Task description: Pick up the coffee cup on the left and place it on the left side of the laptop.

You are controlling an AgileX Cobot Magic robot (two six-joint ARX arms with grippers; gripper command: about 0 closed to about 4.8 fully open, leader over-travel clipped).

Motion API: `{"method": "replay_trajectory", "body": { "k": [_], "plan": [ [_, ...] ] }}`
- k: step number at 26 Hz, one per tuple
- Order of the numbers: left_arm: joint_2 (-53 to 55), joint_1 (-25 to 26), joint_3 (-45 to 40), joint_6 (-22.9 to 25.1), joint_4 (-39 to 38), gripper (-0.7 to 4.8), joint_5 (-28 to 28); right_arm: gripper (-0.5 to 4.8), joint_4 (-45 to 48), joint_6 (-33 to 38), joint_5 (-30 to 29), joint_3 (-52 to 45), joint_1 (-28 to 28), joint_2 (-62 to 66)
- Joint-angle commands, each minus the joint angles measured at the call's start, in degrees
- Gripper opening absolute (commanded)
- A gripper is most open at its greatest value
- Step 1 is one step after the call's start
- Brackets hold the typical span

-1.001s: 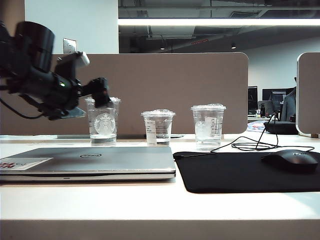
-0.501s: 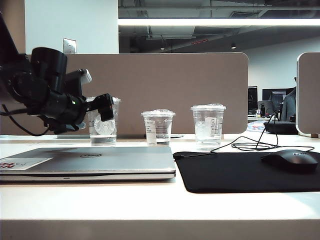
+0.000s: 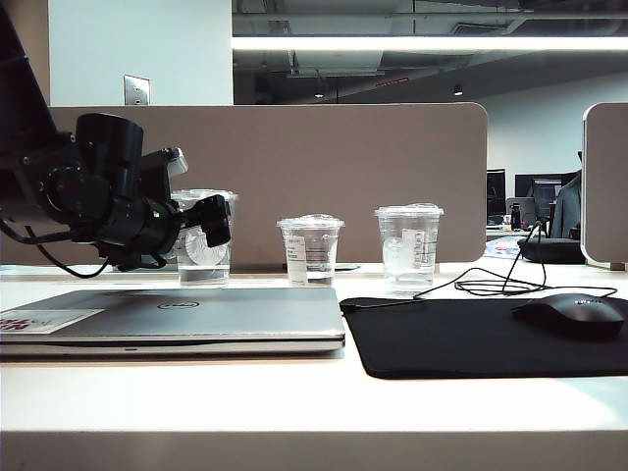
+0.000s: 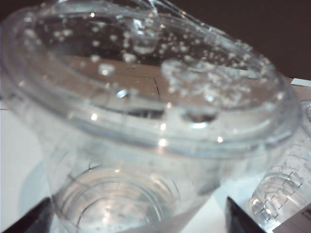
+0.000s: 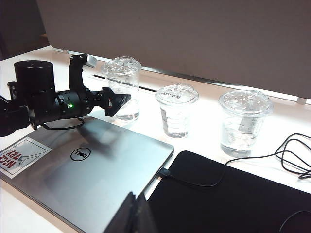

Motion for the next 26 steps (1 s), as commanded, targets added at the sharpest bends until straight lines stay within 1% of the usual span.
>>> {"method": "replay_trajectory", "body": {
  "k": [1,12,26],
  "plan": [
    [0.8,0.0,0.2,0.2,2.5,4.79,0.2,-0.03,1.0,0.0,0.0,0.3,0.0,-0.2],
    [4.0,0.0,2.7,0.4,3.3,4.79,-0.3,-0.03,1.0,0.0,-0.2,0.3,0.0,-0.2],
    [8.1,0.0,9.4,0.4,3.2,4.79,-1.4,-0.03,1.0,0.0,-0.4,0.3,0.0,-0.2]
  ]
}}
